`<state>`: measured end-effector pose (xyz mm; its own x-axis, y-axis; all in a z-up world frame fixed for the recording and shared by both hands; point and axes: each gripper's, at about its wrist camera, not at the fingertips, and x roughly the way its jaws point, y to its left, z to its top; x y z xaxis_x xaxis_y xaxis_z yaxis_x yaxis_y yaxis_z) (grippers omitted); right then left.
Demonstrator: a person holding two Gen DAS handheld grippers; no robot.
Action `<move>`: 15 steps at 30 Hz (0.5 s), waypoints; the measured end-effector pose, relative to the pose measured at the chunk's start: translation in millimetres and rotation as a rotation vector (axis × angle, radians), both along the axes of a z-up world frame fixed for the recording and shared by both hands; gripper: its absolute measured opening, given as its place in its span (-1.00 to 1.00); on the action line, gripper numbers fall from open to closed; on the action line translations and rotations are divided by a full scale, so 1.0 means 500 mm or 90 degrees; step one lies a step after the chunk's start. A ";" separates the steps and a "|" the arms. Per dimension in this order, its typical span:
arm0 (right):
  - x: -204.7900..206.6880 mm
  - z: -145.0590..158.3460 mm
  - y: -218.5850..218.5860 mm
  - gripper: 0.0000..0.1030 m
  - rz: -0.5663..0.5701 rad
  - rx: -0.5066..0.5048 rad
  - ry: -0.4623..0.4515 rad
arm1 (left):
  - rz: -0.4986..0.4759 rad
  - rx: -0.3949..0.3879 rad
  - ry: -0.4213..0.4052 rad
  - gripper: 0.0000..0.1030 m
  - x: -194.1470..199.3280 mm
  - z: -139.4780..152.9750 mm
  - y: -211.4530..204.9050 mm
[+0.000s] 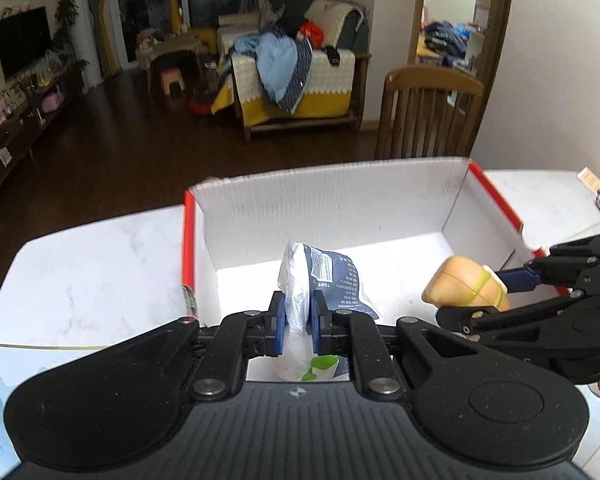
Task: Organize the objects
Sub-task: 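Carry the wet-wipes pack and yellow toy into the red shoebox with both tools, then open both tools to release the wipes and toy inside the box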
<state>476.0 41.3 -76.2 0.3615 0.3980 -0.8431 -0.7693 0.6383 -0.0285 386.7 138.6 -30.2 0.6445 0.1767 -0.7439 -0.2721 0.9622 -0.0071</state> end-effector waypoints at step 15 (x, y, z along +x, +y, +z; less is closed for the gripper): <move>0.018 -0.058 0.020 -0.03 0.012 -0.068 0.033 | -0.021 -0.014 0.065 -0.77 0.043 -0.041 -0.007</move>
